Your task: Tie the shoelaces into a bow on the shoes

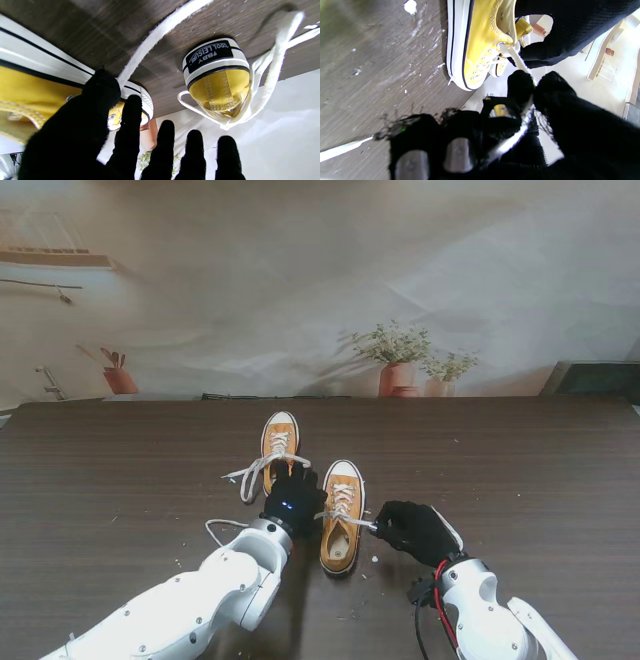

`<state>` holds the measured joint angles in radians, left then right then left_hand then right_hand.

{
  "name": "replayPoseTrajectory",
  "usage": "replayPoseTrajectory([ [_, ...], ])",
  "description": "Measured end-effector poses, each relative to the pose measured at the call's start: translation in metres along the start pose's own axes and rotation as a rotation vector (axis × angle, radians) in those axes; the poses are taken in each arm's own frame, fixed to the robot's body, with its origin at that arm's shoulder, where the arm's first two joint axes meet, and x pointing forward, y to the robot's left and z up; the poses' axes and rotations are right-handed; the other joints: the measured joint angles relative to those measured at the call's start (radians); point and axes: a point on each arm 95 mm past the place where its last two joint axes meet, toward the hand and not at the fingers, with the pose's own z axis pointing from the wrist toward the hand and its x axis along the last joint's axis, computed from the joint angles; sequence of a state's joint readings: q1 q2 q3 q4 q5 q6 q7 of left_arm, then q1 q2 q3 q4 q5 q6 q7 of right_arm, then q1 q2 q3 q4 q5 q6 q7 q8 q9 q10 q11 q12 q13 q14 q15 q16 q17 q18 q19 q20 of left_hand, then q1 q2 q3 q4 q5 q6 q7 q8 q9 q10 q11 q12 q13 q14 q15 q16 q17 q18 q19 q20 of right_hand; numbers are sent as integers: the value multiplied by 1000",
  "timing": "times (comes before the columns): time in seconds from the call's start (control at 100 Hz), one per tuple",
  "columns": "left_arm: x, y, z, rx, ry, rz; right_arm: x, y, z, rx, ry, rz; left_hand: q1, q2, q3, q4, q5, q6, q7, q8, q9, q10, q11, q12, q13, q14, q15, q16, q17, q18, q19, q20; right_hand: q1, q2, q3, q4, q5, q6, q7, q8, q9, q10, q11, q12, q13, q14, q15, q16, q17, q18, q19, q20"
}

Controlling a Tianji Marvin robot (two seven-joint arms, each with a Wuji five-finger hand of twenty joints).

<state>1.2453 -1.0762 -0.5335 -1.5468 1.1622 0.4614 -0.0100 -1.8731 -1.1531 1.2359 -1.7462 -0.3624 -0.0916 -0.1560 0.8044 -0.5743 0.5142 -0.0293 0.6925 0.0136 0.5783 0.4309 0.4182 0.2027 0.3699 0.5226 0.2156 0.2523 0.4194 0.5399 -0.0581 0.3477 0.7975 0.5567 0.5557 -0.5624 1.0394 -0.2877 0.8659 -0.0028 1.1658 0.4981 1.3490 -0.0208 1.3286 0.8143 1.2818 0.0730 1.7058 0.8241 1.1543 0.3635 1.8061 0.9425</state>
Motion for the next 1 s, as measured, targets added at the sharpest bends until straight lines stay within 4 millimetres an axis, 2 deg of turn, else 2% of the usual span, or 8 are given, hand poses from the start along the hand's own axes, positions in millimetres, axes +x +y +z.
replayPoseTrajectory([
  [0.33,2,12,10,1,12,29,0,1,-1,2,4,-2,3,-51,10,-32,0,-25,125,16,30,0,4,0,2,0,0,0,13,0,0,25,0,1,0,0,0,0,0,0,0,0,0,0,0,0,0,0,0,0,0,0],
  [0.41,2,14,13,14,13,34,1,0,-2,2,8,0,56,-52,10,-41,14,-24,187,14,40,0,17,0,2,0,10,0,17,0,8,27,0,1,0,0,0,0,0,0,0,0,0,0,0,0,0,0,0,0,0,0],
  [0.47,2,15,14,26,10,37,2,0,-2,2,13,1,110,-46,-59,-42,24,-24,245,-19,49,0,13,0,3,0,24,0,22,-1,26,27,0,1,0,0,0,0,-1,0,0,0,0,0,0,0,0,0,0,0,0,0],
  [0.61,1,16,15,35,2,42,3,0,-3,2,18,2,179,94,-188,-35,24,-74,276,-44,61,-1,29,0,4,0,35,0,22,-15,39,27,0,1,0,0,0,0,-1,0,0,0,0,0,0,0,0,0,0,0,0,0],
  [0.67,-1,17,14,37,-4,44,3,0,-3,3,19,2,189,116,-243,-31,24,-145,281,-44,61,-1,27,0,4,-1,35,0,22,-24,40,27,0,2,0,0,0,0,-1,0,0,0,0,0,0,0,0,0,0,0,0,0],
  [0.77,-1,17,11,14,-1,44,3,0,-4,5,22,4,189,118,-253,-25,24,-146,279,-53,61,-1,27,0,4,-1,35,0,22,-24,40,27,0,6,0,0,0,0,-1,0,0,0,0,0,0,0,0,0,0,0,0,0],
  [0.91,-1,16,7,9,5,55,4,0,-4,3,29,3,231,225,-344,-15,24,-146,258,-50,61,-1,27,0,4,-2,35,0,22,-25,40,27,0,7,0,0,0,0,-10,0,0,0,0,0,0,0,0,0,0,0,0,0],
  [1.0,-3,13,4,-29,5,70,5,-1,-5,4,34,4,264,295,-420,-14,17,-146,249,48,61,-1,27,0,4,-6,35,0,12,-27,39,27,0,7,0,0,0,0,-10,0,0,0,1,0,0,0,0,0,0,0,0,0],
])
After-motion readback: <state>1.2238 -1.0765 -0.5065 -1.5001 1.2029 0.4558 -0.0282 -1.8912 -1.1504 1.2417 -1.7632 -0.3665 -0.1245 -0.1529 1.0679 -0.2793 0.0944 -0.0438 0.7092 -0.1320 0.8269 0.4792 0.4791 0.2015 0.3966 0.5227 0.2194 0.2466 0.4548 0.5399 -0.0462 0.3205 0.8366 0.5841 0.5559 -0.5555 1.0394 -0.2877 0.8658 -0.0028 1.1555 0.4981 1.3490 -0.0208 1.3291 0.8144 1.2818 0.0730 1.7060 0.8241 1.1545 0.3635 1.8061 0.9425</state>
